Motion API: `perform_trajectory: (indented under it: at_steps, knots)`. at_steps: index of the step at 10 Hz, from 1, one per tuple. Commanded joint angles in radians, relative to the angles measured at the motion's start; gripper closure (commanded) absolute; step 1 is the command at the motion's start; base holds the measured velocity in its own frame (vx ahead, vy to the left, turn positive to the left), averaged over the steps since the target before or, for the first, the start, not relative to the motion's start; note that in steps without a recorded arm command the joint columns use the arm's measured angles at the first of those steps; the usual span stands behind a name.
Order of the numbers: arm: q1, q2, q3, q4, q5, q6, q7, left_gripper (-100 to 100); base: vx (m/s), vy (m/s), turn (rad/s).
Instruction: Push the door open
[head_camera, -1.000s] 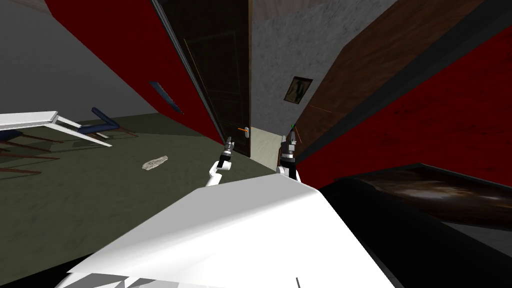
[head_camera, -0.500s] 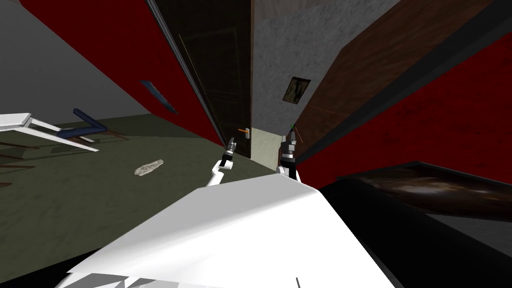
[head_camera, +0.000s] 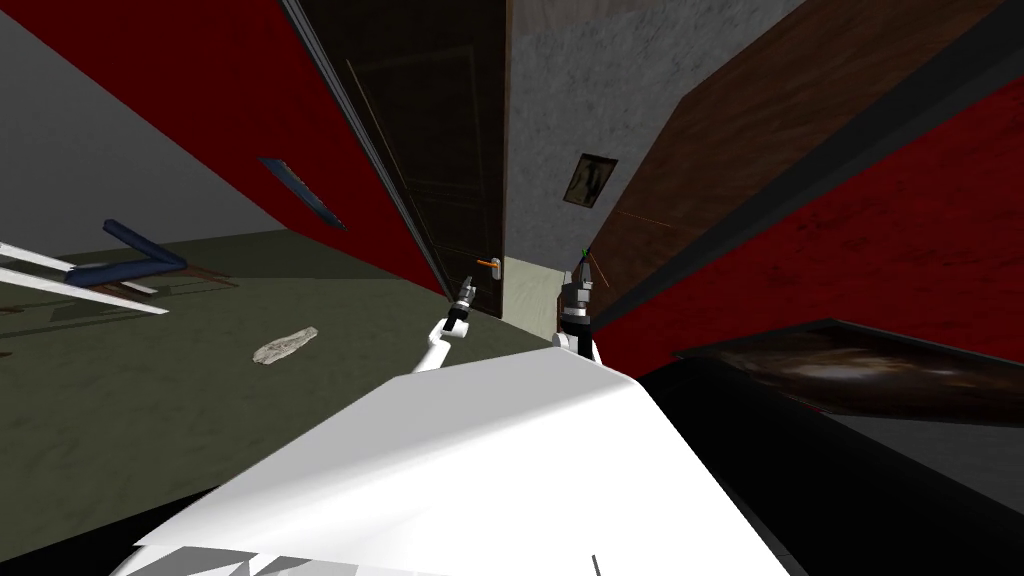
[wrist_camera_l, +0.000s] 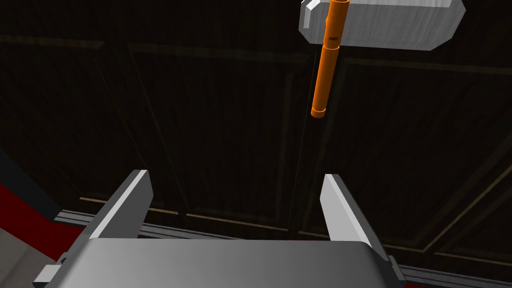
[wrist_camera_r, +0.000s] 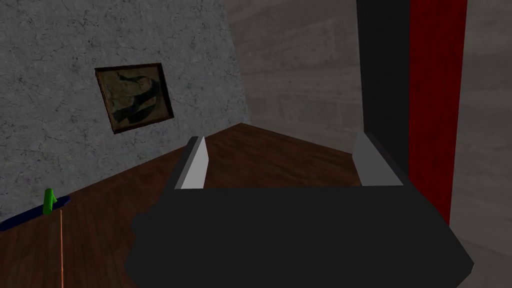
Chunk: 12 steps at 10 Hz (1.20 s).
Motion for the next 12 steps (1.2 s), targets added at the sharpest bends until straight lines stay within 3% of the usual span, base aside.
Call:
perform_trajectory:
  at_steps: [1,3,12]
  knots:
    - [-0.018,-0.004,-0.004,0.032,-0.004,0.0,0.004,-100,0.076,0.065,-0.056]
    - [-0.047,-0.012,-0.012,0.083,-0.011,0.0,0.008,-100,0.076,0.112,-0.087]
    - [-0.131,-0.046,-0.035,0.235,-0.032,0.001,0.021,-100,0.067,0.089,-0.062]
